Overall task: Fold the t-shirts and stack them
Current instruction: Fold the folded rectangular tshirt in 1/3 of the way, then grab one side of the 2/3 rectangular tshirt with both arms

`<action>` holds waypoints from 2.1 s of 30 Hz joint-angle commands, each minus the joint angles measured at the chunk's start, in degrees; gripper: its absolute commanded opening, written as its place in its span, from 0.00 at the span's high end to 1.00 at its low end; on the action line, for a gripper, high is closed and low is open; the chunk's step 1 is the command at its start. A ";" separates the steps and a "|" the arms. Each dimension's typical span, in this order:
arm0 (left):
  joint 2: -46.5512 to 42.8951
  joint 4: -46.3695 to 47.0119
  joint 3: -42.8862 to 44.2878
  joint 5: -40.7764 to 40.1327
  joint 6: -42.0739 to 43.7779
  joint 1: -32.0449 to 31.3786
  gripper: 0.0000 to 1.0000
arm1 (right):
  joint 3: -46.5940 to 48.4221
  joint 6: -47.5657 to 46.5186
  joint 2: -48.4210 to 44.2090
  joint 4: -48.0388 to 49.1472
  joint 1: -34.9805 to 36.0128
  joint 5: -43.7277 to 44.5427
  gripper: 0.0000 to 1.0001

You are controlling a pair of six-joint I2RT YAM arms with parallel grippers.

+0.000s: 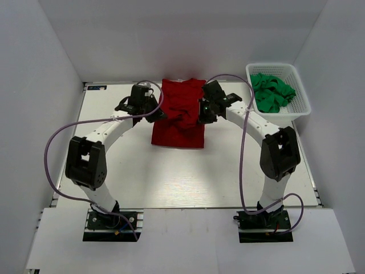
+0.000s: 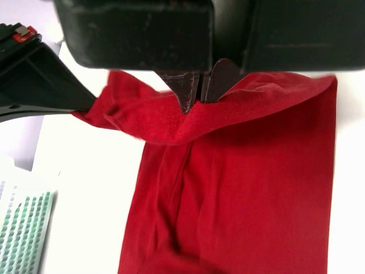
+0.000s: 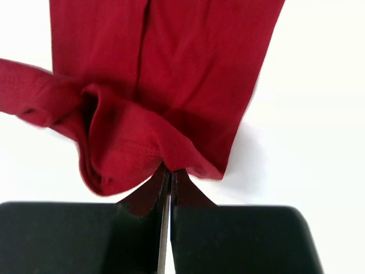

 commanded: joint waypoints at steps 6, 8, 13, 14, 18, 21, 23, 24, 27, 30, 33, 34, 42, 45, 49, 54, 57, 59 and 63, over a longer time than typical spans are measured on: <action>9.88 3.29 10.17 -0.01 2.78 2.52 1.00 | 11.04 -3.53 7.82 -1.03 -4.01 -3.26 1.00; 10.84 5.31 10.70 1.55 3.39 3.13 1.00 | 12.37 -3.62 9.94 -0.68 -4.71 -4.58 1.00; 15.94 7.69 12.81 5.42 5.68 3.75 0.98 | 14.31 -3.01 12.32 0.81 -6.12 -7.74 1.00; 16.47 8.39 12.81 6.22 5.68 4.36 0.98 | 14.39 -2.66 13.11 1.08 -6.73 -7.83 1.00; 18.58 12.17 12.81 8.77 6.30 4.89 0.96 | 14.75 -2.13 14.87 2.66 -7.79 -9.06 1.00; 20.33 12.80 12.29 7.99 5.77 4.89 0.93 | 15.53 -2.48 17.06 4.06 -8.76 -10.73 0.95; 21.91 13.85 12.81 5.80 5.25 5.51 0.90 | 16.76 -2.39 19.08 5.55 -9.11 -11.87 0.92; 22.44 14.46 13.68 5.79 5.24 6.21 0.88 | 17.20 -2.22 19.44 6.09 -9.63 -11.96 0.89; 24.64 10.97 20.95 0.62 5.24 7.26 0.19 | 22.10 -4.40 21.55 6.62 -10.69 -11.88 0.50; 25.35 7.10 26.85 1.64 7.42 7.79 0.00 | 25.28 -6.26 22.00 4.35 -11.22 -13.02 0.10; 22.99 4.63 26.27 2.79 8.66 7.80 0.00 | 22.58 -9.69 17.36 5.12 -10.96 -13.02 0.10; 21.76 4.62 23.39 3.41 9.36 7.80 0.00 | 16.83 -9.69 15.68 5.91 -11.13 -13.28 0.10; 4.54 4.60 -1.72 3.41 10.60 7.27 0.00 | -11.67 -6.01 -0.93 15.48 -10.52 -20.83 0.10; -1.18 6.11 -10.53 3.41 10.07 6.65 0.00 | -19.86 -4.08 -3.93 19.26 -9.55 -21.89 0.10; -2.51 7.96 -16.01 3.41 9.03 6.65 0.03 | -25.41 -3.10 -3.76 22.17 -8.94 -23.83 0.10; 0.64 8.57 -16.54 3.41 9.02 6.65 0.14 | -26.39 -2.22 -0.86 24.98 -8.23 -25.59 0.10; 2.23 10.42 -17.07 2.89 9.02 6.65 0.22 | -26.30 -1.61 0.63 26.21 -7.97 -25.06 0.13; 3.54 11.39 -17.68 2.36 9.54 6.65 0.31 | -25.78 -1.34 2.21 26.39 -8.14 -25.32 0.14; 4.87 11.92 -18.21 2.97 9.55 6.65 0.47 | -25.51 -1.08 3.53 26.66 -8.06 -25.50 0.25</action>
